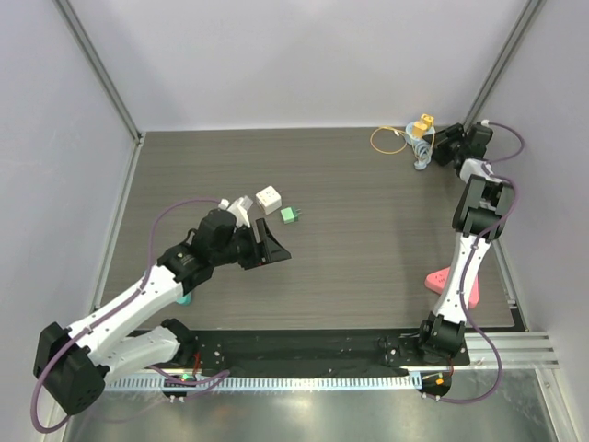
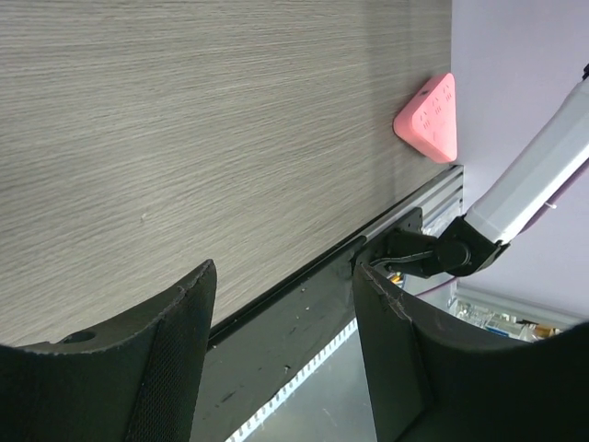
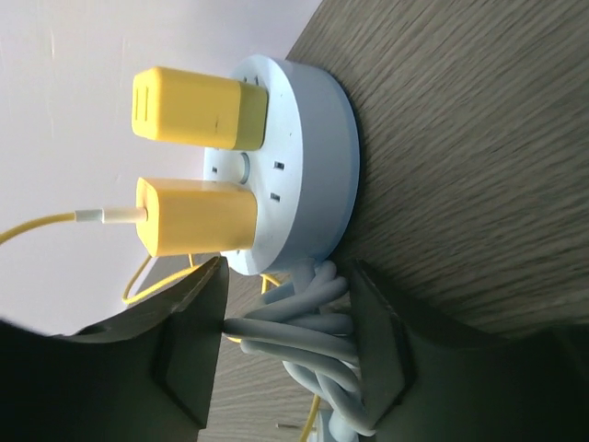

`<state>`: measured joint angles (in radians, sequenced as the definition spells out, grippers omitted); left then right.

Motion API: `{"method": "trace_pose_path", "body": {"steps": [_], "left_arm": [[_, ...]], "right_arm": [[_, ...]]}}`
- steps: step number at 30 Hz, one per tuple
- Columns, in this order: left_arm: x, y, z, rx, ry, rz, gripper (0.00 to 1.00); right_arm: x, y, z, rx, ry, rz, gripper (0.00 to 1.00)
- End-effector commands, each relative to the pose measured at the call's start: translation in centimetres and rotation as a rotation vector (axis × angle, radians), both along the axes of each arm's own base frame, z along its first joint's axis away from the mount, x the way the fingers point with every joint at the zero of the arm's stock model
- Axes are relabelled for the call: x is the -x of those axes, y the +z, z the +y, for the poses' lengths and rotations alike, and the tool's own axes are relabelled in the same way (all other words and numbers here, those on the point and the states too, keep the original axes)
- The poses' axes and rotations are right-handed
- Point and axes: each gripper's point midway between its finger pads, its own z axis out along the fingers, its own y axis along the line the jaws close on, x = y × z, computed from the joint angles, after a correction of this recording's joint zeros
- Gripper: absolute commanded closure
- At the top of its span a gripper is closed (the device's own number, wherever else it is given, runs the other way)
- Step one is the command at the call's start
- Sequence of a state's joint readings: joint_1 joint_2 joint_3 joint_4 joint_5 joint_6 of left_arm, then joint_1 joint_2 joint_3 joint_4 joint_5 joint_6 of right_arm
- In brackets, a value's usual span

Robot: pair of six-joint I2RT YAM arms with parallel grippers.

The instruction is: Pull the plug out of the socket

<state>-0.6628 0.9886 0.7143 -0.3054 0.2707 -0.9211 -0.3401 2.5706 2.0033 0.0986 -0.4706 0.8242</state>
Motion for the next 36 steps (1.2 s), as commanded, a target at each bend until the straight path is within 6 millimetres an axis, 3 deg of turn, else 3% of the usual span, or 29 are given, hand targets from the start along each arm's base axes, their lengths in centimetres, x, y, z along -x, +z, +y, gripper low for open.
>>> {"method": "trace_pose_path", "body": {"steps": [1,4,7,8,9,11,12,13,14,15,16,18,20,22,23,25,26,27,28,29,30,31,32,34,35,36], "left_arm": [[0.4,1.0,-0.1,0.04,-0.002,-0.017,0.38],[0.7,1.4,0.1,0.042,-0.001,-0.023,0.38],[1.1,1.6,0.6,0.039,0.005,-0.028,0.38],[1.3,1.5,0.8,0.034,0.007,-0.024,0.38],[1.2,1.8,1.0,0.036,0.016,-0.036,0.38],[1.2,2.3,1.1,0.037,0.015,-0.047,0.38],[1.1,2.4,1.1,0.032,0.018,-0.052,0.38],[1.0,2.4,1.0,0.026,0.016,-0.053,0.38],[0.8,2.7,0.9,0.021,0.009,-0.065,0.38],[0.5,3.6,0.7,0.028,-0.001,-0.083,0.38],[0.2,3.3,0.4,0.015,-0.006,-0.072,0.38],[-0.3,4.2,-0.5,0.023,-0.036,-0.09,0.38],[-1.0,3.6,-1.7,0.015,-0.074,-0.057,0.37],[-1.6,5.0,-3.1,0.03,-0.12,-0.071,0.38],[-2.3,3.7,-3.8,0.0,-0.131,-0.038,0.38],[-3.1,4.8,-4.9,-0.009,-0.156,-0.051,0.38],[-3.7,4.1,-5.5,-0.029,-0.16,-0.029,0.38],[-4.0,4.3,-6.0,-0.036,-0.17,-0.039,0.38],[-4.6,5.4,-6.5,-0.029,-0.17,-0.06,0.37],[-5.4,4.8,-7.0,-0.053,-0.156,-0.055,0.37],[-5.7,5.0,-7.4,-0.055,-0.153,-0.057,0.36],[-6.3,5.2,-7.7,-0.052,-0.143,-0.06,0.36],[-7.1,6.1,-8.2,-0.042,-0.132,-0.081,0.34],[-8.3,5.5,-9.2,-0.063,-0.122,-0.078,0.34],[-8.8,6.7,-10.1,-0.051,-0.126,-0.106,0.33],[-9.6,5.9,-10.5,-0.077,-0.113,-0.104,0.33]], "right_arm": [[-0.1,0.0,1.7,0.016,0.048,0.022,0.43],[0.3,-0.7,3.0,0.008,0.062,0.046,0.57],[0.9,-1.1,4.0,0.013,0.064,0.068,0.79],[1.1,-1.2,4.4,0.01,0.069,0.076,0.91],[1.4,-0.4,5.0,-0.005,0.081,0.07,0.98],[2.7,-1.1,6.7,-0.027,0.1,0.079,0.99],[3.0,0.4,6.9,-0.012,0.084,0.066,0.99],[4.7,-1.0,7.6,-0.014,0.081,0.114,0.99],[5.5,-1.1,8.5,-0.006,0.086,0.129,0.99],[6.2,1.2,8.8,0.016,0.072,0.106,0.99],[8.7,-0.9,9.6,0.007,0.07,0.17,0.99],[11.0,-0.9,11.3,0.02,0.078,0.189,0.99],[14.3,-0.8,12.6,0.032,0.076,0.201,0.99],[17.3,-1.1,14.4,0.026,0.092,0.208,0.99],[18.2,-1.1,15.2,0.016,0.1,0.205,0.99],[20.8,-2.4,17.6,0.009,0.145,0.242,0.99],[21.5,-1.7,18.7,-0.027,0.164,0.236,0.99],[23.0,-2.2,20.2,-0.051,0.194,0.24,0.99],[23.9,-2.2,21.0,-0.067,0.204,0.244,0.99],[24.2,-1.2,21.2,-0.058,0.187,0.227,0.99],[25.4,-1.8,21.0,-0.052,0.177,0.262,0.99],[26.4,-1.8,23.0,-0.035,0.224,0.274,0.99],[26.8,-1.5,23.5,-0.022,0.236,0.273,0.99],[28.3,-1.2,25.1,-0.019,0.288,0.275,0.99],[28.9,-1.2,25.7,-0.025,0.309,0.27,0.99],[29.7,-0.9,26.2,-0.04,0.331,0.254,0.98]]}}
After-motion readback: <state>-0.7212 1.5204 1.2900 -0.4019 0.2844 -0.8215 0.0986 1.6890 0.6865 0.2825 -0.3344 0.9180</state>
